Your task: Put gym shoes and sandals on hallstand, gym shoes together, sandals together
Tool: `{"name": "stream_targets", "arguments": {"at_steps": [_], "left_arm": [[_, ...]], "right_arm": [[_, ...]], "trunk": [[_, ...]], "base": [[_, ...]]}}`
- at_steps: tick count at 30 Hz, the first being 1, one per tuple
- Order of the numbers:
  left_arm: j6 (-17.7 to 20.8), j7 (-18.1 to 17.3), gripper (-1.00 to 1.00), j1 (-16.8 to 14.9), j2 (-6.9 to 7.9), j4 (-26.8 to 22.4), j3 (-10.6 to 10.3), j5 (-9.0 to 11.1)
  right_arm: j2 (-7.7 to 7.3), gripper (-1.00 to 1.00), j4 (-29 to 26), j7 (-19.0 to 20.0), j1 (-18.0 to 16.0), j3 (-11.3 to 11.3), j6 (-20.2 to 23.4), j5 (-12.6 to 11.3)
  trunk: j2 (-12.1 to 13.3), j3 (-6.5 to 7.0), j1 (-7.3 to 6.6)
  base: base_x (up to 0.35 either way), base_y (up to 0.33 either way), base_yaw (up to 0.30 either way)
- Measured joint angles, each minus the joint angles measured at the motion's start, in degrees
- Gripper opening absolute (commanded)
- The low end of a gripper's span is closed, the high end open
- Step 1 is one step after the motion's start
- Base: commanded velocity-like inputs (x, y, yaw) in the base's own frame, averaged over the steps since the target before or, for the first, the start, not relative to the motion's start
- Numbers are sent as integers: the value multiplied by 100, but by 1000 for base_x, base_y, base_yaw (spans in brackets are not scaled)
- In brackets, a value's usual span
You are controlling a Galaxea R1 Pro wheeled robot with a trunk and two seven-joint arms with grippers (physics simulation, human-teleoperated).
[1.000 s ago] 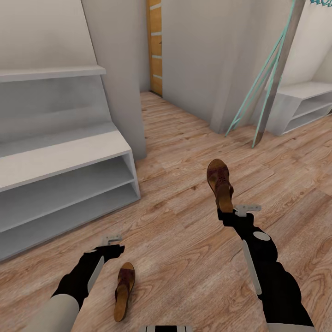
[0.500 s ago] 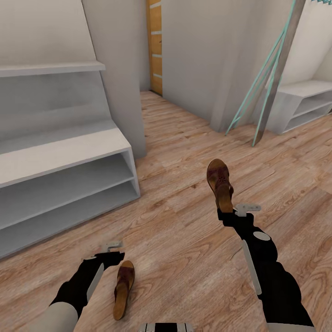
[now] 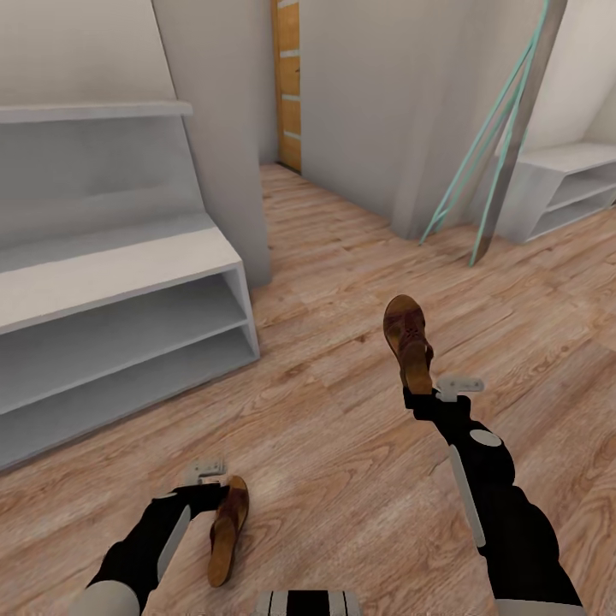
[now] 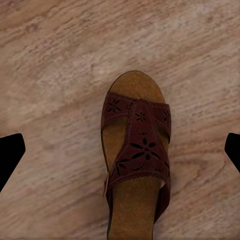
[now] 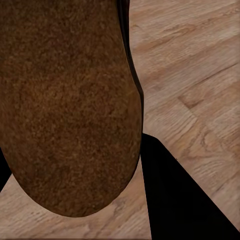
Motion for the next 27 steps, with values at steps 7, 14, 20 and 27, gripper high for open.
{"name": "stream_targets", "arguments": {"at_steps": [7,14,20,27], "left_arm": [[0,-9,100,90,0,-8,0,0],[2,-14,100,105,0,-1,0,0],[5,-14,100,114,0,-3,-7,0],[7,-6,100,116,-3,0,-27,-8]], "right_arm": [[2,-100,0,0,0,0,1,-2],[3,-100,0,0,0,0,1,-4],[5,-100,0,0,0,0,0,-4],[1,-100,0,0,0,0,3,-5]], "trunk": [[-88,-209,58],[-98,-428,76],[-106,-617,91],[-115,-836,109]], "base": [[0,0,0],[0,0,0],[0,0,0],[0,0,0]]}}
